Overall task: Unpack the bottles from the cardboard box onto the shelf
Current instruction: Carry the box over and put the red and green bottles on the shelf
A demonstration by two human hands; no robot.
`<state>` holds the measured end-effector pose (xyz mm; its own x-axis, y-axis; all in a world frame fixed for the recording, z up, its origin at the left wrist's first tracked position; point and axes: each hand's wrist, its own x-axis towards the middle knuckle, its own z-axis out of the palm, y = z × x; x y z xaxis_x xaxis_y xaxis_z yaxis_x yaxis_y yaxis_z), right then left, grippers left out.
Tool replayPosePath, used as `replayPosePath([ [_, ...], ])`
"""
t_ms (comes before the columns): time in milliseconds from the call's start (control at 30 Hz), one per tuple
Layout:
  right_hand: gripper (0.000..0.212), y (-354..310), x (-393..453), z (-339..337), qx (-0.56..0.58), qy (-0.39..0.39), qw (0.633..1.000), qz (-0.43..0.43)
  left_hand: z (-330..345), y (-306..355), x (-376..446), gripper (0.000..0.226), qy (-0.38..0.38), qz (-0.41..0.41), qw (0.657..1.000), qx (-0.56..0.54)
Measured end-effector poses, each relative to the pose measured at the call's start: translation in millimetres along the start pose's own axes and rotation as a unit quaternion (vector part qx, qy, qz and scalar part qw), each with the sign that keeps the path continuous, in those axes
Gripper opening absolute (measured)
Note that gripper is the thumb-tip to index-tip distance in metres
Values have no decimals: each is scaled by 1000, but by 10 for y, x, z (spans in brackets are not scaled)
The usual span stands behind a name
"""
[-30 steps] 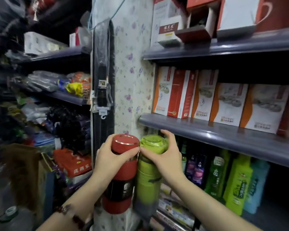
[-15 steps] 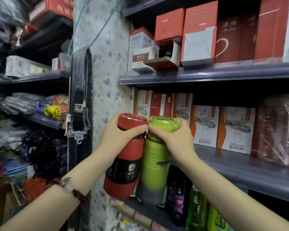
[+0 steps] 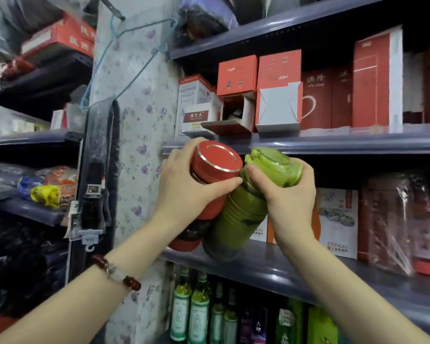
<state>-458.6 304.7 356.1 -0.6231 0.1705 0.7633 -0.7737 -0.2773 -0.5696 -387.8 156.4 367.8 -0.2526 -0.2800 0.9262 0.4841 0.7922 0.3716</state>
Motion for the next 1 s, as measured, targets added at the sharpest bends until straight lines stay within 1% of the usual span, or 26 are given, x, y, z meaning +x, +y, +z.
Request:
replayPosePath([
  [67,69,-6,-2,-24,-1,9,1000,-25,41,8,16,79,9,20,1000,-3],
  [167,69,51,23,-65,-9,22,998,-53,134,-56,7,76,2,37,999,-38],
  [300,75,227,30,-147,-22,32,998,-47,327,-231,-48,79,-31,43,995,-79],
  [400,75,352,65,-189,-18,46,998,-29,508,-372,-61,80,-48,26,993,-101],
  [567,80,457,246,-120,-70,54,996,17,750,-574,71,82,-46,-28,994,-94],
  [667,87,492,460,0,-116,35,991,61,827,-699,198,79,-45,-82,992,-84],
  [833,109,636,772,224,-118,12,984,135,938,-946,369,70,-63,-168,979,-94],
  [900,120,735,848,295,-111,-6,984,141,952,-1029,402,62,-65,-192,973,-108],
  [967,122,837,863,356,-119,-34,983,138,951,-1112,444,45,-69,-214,967,-122],
  [1000,122,890,854,379,-129,-54,981,137,952,-1168,468,39,-73,-226,963,-126],
])
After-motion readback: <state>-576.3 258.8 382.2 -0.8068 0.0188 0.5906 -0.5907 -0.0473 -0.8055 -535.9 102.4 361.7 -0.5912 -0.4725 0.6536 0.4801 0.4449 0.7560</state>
